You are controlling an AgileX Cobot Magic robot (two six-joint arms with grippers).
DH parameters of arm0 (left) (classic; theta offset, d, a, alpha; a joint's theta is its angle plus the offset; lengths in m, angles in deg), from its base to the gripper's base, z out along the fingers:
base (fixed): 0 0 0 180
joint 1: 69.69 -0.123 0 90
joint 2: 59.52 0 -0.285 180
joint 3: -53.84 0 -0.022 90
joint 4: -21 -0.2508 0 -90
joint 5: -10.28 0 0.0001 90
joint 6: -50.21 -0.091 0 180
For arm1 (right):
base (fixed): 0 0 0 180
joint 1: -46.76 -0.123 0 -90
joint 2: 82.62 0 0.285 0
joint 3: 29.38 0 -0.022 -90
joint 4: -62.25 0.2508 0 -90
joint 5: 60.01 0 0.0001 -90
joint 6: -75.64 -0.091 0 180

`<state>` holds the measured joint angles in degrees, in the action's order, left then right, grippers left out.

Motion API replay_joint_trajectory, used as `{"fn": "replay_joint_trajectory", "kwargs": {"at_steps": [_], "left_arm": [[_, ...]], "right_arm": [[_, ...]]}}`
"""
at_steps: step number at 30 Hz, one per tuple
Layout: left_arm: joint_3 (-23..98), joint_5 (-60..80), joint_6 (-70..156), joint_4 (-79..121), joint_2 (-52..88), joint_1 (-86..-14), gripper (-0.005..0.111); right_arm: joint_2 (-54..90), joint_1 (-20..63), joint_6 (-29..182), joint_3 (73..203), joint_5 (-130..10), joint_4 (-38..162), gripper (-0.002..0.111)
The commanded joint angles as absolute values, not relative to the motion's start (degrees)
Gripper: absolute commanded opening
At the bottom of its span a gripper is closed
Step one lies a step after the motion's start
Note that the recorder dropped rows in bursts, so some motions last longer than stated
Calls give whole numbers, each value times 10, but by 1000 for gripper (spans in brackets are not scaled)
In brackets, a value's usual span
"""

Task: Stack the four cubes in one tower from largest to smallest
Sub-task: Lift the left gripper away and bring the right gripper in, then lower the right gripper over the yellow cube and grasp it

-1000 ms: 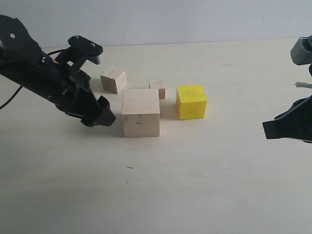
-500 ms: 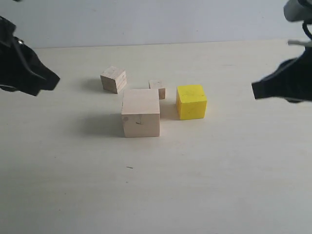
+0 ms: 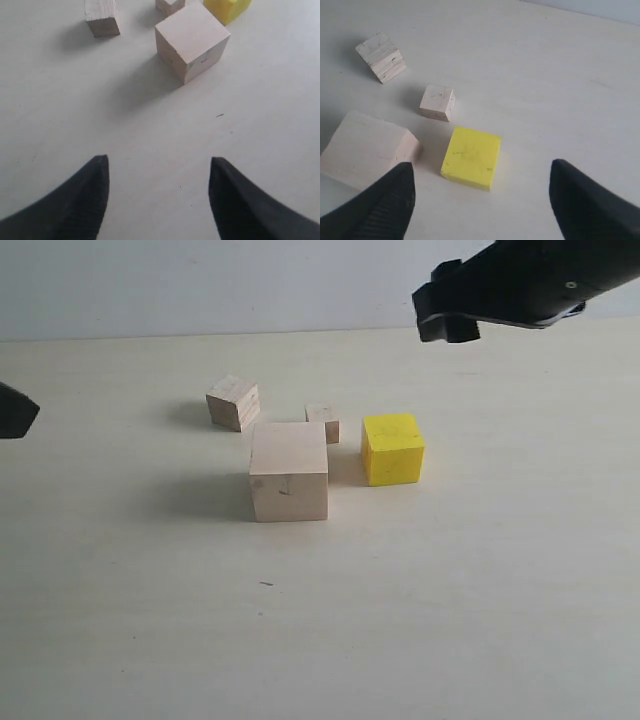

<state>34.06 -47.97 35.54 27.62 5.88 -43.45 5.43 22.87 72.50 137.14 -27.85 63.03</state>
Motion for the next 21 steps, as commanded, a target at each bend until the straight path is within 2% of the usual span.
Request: {"fn": "replay_joint_trajectory", "kwargs": {"at_steps": [1, 8, 21], "left_arm": [[340, -487, 372, 273, 55, -437, 58], [340, -487, 372, 273, 55, -437, 58], [340, -486, 372, 273, 56, -437, 58]], "right_arm": [[-26, 228, 726, 1421, -278, 639, 72], [-126, 228, 699, 1482, -237, 640, 72], [-238, 228, 696, 1550, -245, 680, 72]]}}
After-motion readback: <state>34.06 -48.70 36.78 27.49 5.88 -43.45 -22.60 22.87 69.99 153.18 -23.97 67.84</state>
